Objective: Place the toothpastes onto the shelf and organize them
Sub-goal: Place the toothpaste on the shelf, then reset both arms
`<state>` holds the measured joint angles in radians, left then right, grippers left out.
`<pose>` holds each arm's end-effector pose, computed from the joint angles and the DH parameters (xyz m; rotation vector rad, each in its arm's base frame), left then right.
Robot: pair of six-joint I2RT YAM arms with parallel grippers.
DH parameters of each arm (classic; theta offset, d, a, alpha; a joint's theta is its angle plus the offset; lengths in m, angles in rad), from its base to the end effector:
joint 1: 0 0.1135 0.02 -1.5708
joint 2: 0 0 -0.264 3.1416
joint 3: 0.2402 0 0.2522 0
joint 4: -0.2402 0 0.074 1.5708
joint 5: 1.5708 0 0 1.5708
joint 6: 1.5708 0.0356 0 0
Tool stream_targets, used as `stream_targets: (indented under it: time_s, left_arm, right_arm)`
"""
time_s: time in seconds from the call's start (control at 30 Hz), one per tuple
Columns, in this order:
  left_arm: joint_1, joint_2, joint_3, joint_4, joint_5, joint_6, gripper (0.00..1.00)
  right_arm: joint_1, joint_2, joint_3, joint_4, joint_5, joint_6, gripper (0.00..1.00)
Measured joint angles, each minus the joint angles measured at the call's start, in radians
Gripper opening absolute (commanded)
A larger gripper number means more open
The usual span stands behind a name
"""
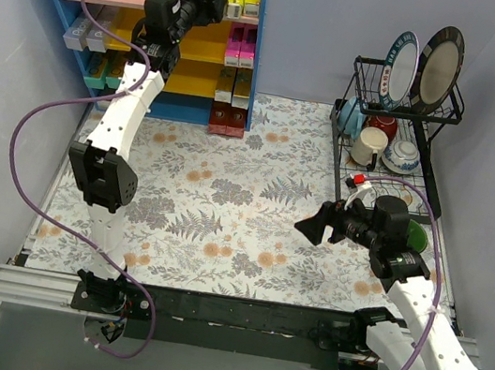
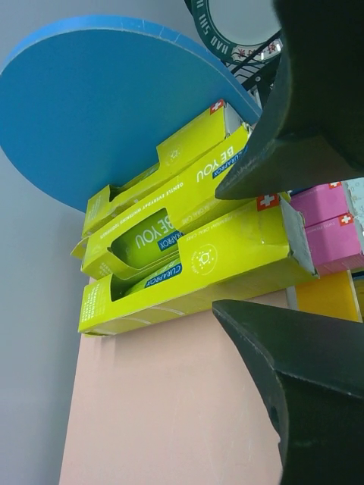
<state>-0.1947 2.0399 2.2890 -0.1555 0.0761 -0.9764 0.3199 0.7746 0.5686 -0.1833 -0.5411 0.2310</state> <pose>0.4616 -0.0938 0.4778 -0.5335 1.4659 -0.9955 0.1652 0.0740 0.2671 -0.4544 1.9551 0.8866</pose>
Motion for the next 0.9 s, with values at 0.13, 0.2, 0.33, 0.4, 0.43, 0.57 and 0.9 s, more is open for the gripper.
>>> stream_targets:
  time_s: [0.13, 0.2, 0.33, 0.4, 0.43, 0.57, 0.9]
  left_arm:
    - [0.016, -0.006, -0.017, 0.006, 0.001, -0.018, 0.71]
    - [0.028, -0.013, -0.025, 0.004, 0.004, -0.026, 0.75]
    - [0.052, -0.035, -0.037, -0.001, 0.008, -0.036, 0.78]
    - [0.065, -0.051, -0.04, 0.0, 0.011, -0.043, 0.79]
    - [0.071, -0.062, -0.043, -0.001, 0.013, -0.048, 0.81]
    - [0.087, -0.128, -0.071, -0.003, 0.017, -0.057, 0.87]
    - [0.088, -0.723, -0.597, -0.047, -0.035, -0.051, 0.98]
  right_arm:
    - [0.0, -0.005, 0.0, -0.002, 0.011, 0.0, 0.91]
    - [0.0, -0.009, 0.001, -0.003, 0.016, 0.0, 0.92]
    - [0.0, -0.023, 0.019, -0.029, 0.023, 0.0, 0.92]
    - [0.0, -0.035, 0.033, -0.047, 0.029, -0.002, 0.92]
    - [0.0, -0.043, 0.043, -0.056, 0.034, -0.002, 0.92]
    - [0.0, -0.077, 0.086, -0.099, 0.065, -0.013, 0.92]
    - [0.0, -0.212, 0.24, -0.24, 0.353, -0.066, 0.96]
